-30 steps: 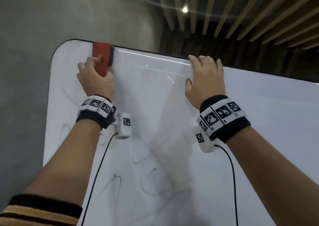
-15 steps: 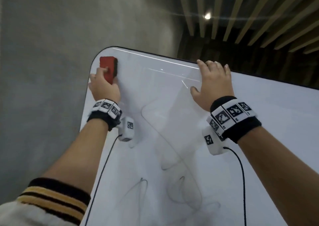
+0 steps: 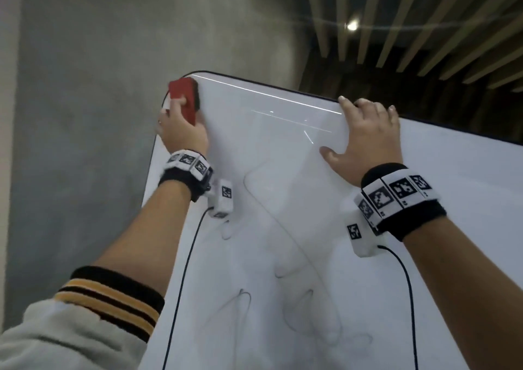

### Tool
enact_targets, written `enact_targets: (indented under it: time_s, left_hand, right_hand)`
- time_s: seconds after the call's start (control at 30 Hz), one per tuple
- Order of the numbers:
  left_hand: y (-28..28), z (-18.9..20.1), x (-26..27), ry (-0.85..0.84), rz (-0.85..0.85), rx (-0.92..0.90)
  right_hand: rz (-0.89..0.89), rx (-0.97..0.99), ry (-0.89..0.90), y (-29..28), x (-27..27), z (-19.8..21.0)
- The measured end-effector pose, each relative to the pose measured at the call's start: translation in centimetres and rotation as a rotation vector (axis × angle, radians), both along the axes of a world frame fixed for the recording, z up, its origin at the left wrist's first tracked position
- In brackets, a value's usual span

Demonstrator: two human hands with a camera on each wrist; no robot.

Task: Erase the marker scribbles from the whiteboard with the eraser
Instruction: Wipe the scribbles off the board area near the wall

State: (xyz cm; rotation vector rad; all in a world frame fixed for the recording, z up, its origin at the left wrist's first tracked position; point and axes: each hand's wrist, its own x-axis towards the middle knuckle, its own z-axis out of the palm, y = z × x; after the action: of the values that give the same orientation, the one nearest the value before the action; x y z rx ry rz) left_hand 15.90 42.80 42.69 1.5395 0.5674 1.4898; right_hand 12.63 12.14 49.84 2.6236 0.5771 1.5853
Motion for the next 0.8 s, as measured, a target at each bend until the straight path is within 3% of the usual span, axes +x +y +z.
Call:
enact_targets:
  time_s: [0.1,0.17,0.23,0.33,0.4,0.43,0.5,0.6,0.63,0.7,0.8]
  left_hand:
    - [-5.6,-3.6,-1.3,-0.097,-0.110,0.522]
    - [-5.8,-5.1,-1.6,-0.119,-0.186,0.667]
    - [-2.3,-5.6,-0.7,-0.086,-0.117,0.523]
    - [4.2,-6.8,0.6,-0.001,-0.025,0.001]
    - [4.3,-7.8,0.3,0.048,-0.017,-0.171]
    - [2.7,-8.3,-0.2,0.075,-0.018,-0.161]
    - [-1.9,-9.4,-1.6,0.059,-0.043,0.036]
    - [-8.7,-11.9,-3.2,0.007,-0.167,0.612]
    - [-9.6,-12.4,-3.3,0.008,-0.195,0.716]
    - [-8.8,-12.1,-3.0,-0.002,-0.187,0.711]
    - [-4.3,-10.3,-1.4,0.010,-0.064,0.337]
  right_hand:
    - [-0.021,0.036,-0.020,0.8,0.0,-0.5]
    - [-0.030,0.041,-0.032,0.9,0.3,-0.7]
    - [-0.035,0.031,-0.042,0.8,0.4,-0.8]
    - [-0.043,0.007,-0.053,0.3,0.3,-0.8]
    - [-0.038,0.005,-0.058,0.2,0.2,-0.9]
    - [-0.036,0.010,-0.060,0.2,0.2,-0.9]
    - [-0.032,0.024,-0.063,0.6,0.4,-1.1]
    - [-0.041,0.025,-0.064,0.9,0.6,-1.3]
    - [-0.036,0.023,-0.064,0.7,0.6,-1.3]
    - [-0.005,0.000,-0.050,0.0,0.6,-1.1]
    - [0.044,-0.081,-0.019,-1.8,0.5,-0.5]
